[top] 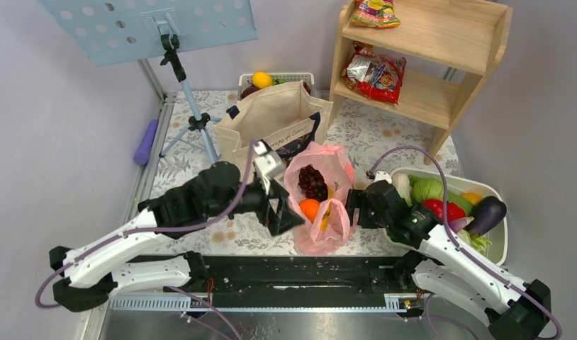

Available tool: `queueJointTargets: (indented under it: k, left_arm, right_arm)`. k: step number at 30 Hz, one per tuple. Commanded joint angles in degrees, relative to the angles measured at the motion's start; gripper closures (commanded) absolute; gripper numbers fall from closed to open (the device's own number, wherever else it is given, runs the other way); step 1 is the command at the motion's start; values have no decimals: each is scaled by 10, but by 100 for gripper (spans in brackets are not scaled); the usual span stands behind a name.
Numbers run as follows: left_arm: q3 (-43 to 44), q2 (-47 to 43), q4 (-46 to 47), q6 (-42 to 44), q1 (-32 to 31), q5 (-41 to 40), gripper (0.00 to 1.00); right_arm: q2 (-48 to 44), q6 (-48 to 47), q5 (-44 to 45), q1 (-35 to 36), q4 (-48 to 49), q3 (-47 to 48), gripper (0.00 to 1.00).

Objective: Untie the knot of the grocery bags and take out the mixed food

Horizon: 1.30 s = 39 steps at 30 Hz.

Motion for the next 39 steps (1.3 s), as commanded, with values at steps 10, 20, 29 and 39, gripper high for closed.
queueJointTargets:
  k: [10, 20, 29, 39]
  left_arm:
    - [-49, 40, 31, -163, 182, -74, 1]
    - [-6, 214, 9, -86, 221, 36, 40]
    - [-20, 188, 44, -12, 226, 35, 100]
    - [-74, 119, 102, 9, 229, 24, 100]
  right_arm:
    - [-20, 2, 36, 9, -8, 5, 12]
    - [-22, -57, 19, 11, -21, 94, 13]
    - [60, -95, -3, 65, -19, 273, 25]
    - [202, -48, -30, 107, 96, 255, 41]
